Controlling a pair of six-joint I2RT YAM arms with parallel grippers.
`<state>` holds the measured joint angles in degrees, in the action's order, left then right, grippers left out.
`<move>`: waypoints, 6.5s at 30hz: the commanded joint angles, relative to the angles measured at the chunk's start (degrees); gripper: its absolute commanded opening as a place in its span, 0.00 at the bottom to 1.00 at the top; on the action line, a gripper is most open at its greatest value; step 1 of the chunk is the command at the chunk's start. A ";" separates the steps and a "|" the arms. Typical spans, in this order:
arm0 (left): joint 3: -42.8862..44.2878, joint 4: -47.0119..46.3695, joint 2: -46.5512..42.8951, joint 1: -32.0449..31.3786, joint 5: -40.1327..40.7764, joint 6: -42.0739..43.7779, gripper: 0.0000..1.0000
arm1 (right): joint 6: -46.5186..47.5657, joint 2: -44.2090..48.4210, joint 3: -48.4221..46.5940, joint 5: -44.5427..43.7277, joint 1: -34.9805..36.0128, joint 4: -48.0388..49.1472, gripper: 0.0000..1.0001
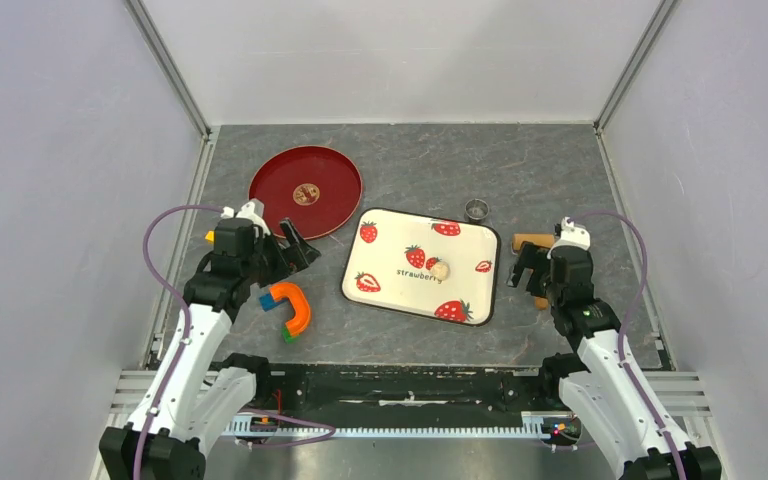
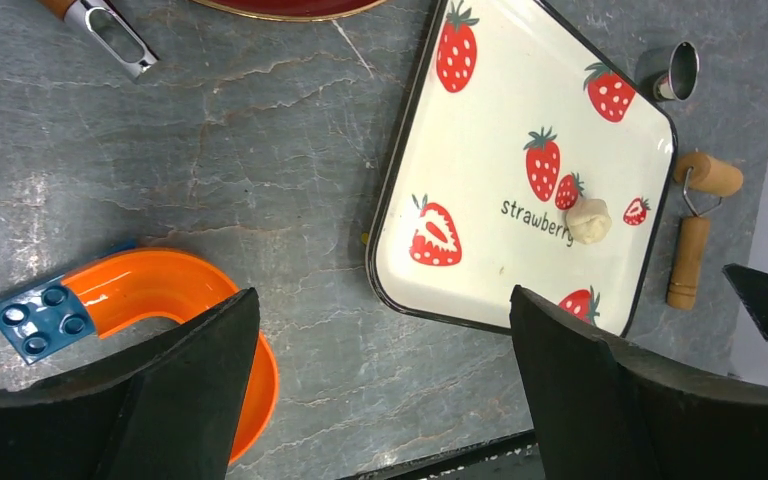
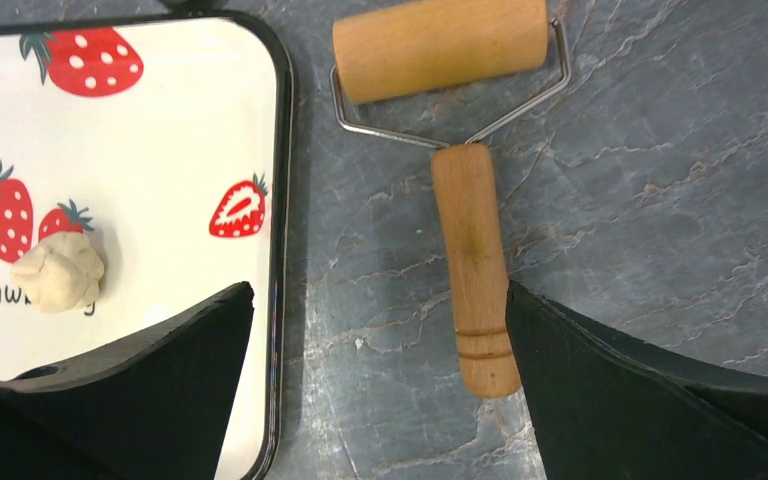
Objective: Roll out the dumpling wrappers from the dough
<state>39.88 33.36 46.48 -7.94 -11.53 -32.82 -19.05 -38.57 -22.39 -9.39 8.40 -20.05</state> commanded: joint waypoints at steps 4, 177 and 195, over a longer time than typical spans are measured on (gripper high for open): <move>0.46 0.32 3.45 0.21 -4.28 0.82 0.98 | -0.60 0.58 -1.10 4.96 0.03 -2.90 0.98; 6.24 -19.43 24.54 -25.63 -12.62 -21.33 0.54 | -14.82 -35.58 -39.26 0.43 45.49 -14.52 0.00; 6.02 -18.17 20.66 -25.63 -8.93 -24.32 0.61 | -16.02 -33.63 -37.76 -3.20 45.47 -14.36 0.00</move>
<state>45.91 16.36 65.41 -33.47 -19.94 -56.18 -33.69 -75.05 -58.08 -10.35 53.78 -37.39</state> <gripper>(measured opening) 0.610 0.285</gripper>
